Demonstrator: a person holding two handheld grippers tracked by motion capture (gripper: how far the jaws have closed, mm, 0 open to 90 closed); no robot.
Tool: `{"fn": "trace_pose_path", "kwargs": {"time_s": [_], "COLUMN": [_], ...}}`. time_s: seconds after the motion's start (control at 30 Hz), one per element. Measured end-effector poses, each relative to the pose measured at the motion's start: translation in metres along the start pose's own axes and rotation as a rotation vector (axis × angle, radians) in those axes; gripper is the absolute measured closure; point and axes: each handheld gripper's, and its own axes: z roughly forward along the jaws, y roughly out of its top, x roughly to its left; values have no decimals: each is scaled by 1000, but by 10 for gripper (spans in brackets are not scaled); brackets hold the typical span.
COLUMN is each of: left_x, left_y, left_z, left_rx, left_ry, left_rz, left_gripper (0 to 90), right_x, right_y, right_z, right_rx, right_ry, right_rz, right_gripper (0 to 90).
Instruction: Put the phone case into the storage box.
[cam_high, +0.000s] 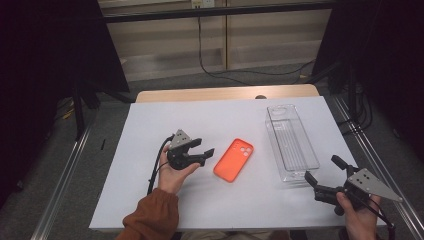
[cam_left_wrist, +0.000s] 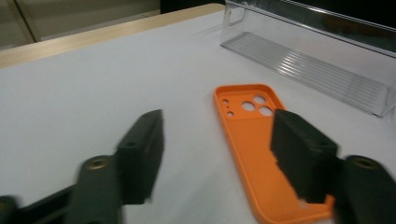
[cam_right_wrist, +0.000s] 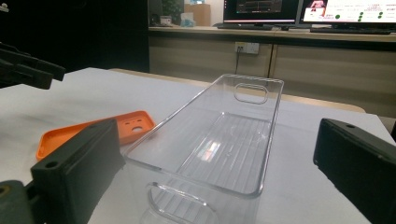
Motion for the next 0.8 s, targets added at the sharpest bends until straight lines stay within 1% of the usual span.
{"fn": "trace_pose_path", "kwargs": {"time_s": [0.03, 0.07, 0.1, 0.13, 0.2, 0.23, 0.27, 0.3, 0.33, 0.37, 0.43, 0.53, 0.57, 0.6, 0.7, 0.73, 0.8], "left_x": [-1, -2, -3, -3, -5, -6, -6, -6, -8, -8, -9, -9, -10, -10, -12, -13, -16], "left_y": [0, -1, -1, 0, 0, 0, 0, 0, -1, -1, -2, -4, -4, -4, -4, -4, -3], "left_z": [0, -1, -2, -3, -6, -6, -7, -7, -7, -6, -4, -1, -1, 0, 2, 4, 6], "left_rx": [3, 5, 2, 10, 9, 7, 12, 25, 35, 43, 64, 85, 104, 105, 131, 130, 130], "left_ry": [-2, 2, 3, -10, -21, -28, -29, -27, -19, -16, -34, -66, -67, -67, -60, -68, -66], "left_rz": [0, 1, -11, -19, -11, -16, -21, -13, -18, -14, -12, -32, -37, -43, -32, -32, -30], "left_gripper": [204, 125, 125, 91, 90, 88, 74, 52, 53, 53, 50, 50, 50, 49, 47, 47, 47], "right_x": [0, 0, 0, 0, 0, 0, 0, 0, 0, 0, 0, 0, 0, 0, 0, 0, 0], "right_y": [0, 0, 0, 0, 0, 0, 0, 0, 0, 0, 0, 0, 0, 0, 0, 0, 0], "right_z": [0, 0, 0, 0, -1, -1, -1, -1, -1, -1, -1, -1, -1, -1, -1, -1, -1], "right_rx": [0, -1, -1, -2, -6, -6, -6, -6, -6, -6, -7, -7, -7, -7, -6, -6, -7], "right_ry": [0, 1, 1, 1, -2, -2, -2, -2, -1, -1, -1, 0, 0, 0, 3, 3, 1], "right_rz": [-1, -1, -1, -2, -1, 0, 1, 1, -2, -2, 1, 2, 2, 3, -2, -2, -2], "right_gripper": [1, 1, 1, 1, 1, 2, 1, 1, 1, 1, 1, 1, 1, 1, 1, 1, 2]}}
